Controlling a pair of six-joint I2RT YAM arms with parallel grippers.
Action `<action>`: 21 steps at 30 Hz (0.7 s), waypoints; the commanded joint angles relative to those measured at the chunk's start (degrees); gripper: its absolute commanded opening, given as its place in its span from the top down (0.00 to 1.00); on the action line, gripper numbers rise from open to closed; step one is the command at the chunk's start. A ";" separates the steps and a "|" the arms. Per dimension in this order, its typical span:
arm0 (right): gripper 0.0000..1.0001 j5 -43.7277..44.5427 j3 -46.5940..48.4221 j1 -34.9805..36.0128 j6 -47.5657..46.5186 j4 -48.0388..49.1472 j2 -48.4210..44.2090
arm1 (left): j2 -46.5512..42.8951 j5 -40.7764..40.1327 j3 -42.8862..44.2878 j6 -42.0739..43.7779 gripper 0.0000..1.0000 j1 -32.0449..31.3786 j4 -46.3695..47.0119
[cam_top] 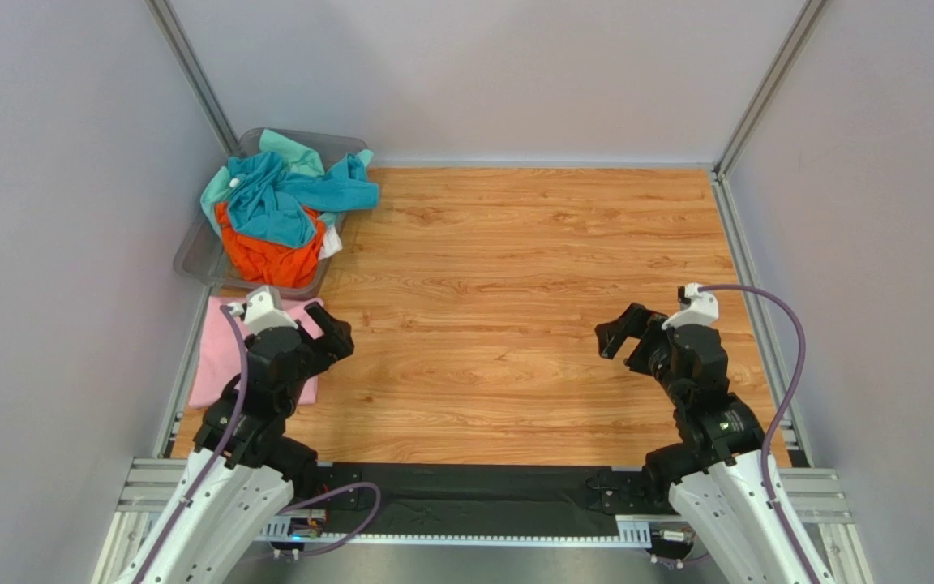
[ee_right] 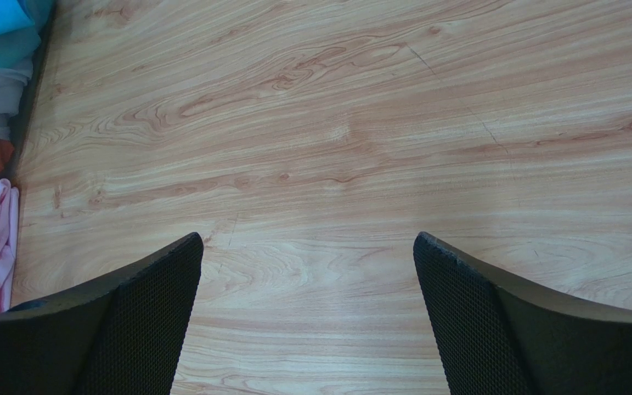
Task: Fold and stack the t-shirts
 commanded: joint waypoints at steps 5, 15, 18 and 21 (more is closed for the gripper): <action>0.00 0.37 -0.83 -0.06 0.38 3.01 0.71 | 10.34 -5.09 4.60 -1.26 0.00 0.02 0.28; 0.00 -3.23 -0.13 -0.06 -0.76 4.51 5.72 | 37.68 -3.25 21.91 5.69 0.00 12.13 6.09; 0.00 -3.94 -0.30 -0.06 -0.85 4.60 6.17 | 45.95 -0.88 29.47 6.92 0.00 18.29 6.61; 0.00 -4.03 -0.30 -0.06 -1.02 4.69 6.17 | 53.16 2.64 36.32 8.24 0.00 22.16 6.79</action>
